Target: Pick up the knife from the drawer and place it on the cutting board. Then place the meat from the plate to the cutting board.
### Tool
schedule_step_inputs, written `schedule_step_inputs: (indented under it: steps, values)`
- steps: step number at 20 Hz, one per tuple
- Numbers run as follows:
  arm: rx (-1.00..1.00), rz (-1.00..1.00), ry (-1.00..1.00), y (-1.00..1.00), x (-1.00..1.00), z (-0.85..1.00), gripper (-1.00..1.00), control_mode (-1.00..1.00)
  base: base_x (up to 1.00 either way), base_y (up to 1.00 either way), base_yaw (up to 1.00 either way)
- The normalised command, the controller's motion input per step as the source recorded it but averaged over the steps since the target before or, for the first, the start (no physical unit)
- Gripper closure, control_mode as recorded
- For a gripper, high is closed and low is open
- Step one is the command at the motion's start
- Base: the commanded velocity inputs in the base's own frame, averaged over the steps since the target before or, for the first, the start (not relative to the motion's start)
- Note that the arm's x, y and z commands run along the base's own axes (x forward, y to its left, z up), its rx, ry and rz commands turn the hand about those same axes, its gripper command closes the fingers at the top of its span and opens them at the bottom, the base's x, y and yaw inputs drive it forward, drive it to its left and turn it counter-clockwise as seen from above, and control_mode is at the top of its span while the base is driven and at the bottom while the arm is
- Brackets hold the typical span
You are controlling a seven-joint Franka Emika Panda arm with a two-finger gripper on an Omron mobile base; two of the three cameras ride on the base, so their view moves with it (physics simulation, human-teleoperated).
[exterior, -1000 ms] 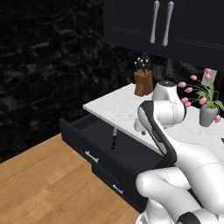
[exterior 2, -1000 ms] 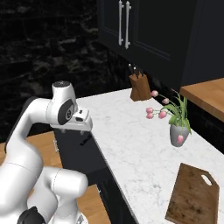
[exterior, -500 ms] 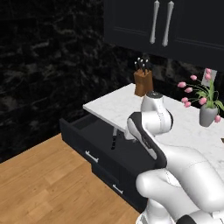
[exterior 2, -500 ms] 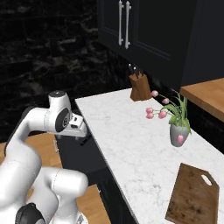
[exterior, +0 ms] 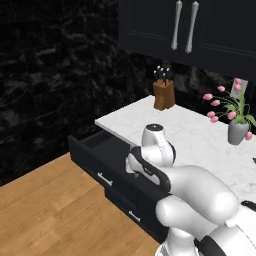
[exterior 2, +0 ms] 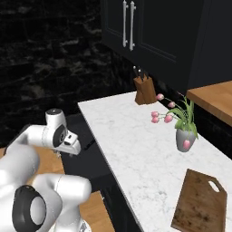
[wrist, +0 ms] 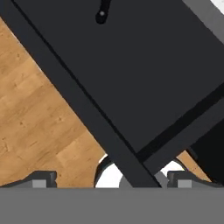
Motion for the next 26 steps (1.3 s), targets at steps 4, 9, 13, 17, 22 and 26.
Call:
schedule_step_inputs:
  steps: [4,9,13,17,22,26]
  values:
    - [0.05,-0.35,0.09,0.09,0.40,-0.13,-1.00,-1.00,0.00,0.00,0.00]
    - [0.01,-0.32,0.00,0.00,0.58,-0.05,-1.00,-1.00,0.00,0.00,0.00]
    - [0.00,-0.15,0.00,0.17,0.51,-0.21,-1.00,-1.00,0.00,0.00,0.00]
    - [0.00,-0.05,0.01,0.21,0.49,-0.38,-1.00,-1.00,0.00,0.00,0.00]
    - [0.00,0.00,0.05,0.02,0.34,-0.49,-1.00,-1.00,0.00,0.00,0.00]
    - [0.01,0.00,0.07,0.08,0.06,-0.42,-1.00,-1.00,0.00,0.00,0.00]
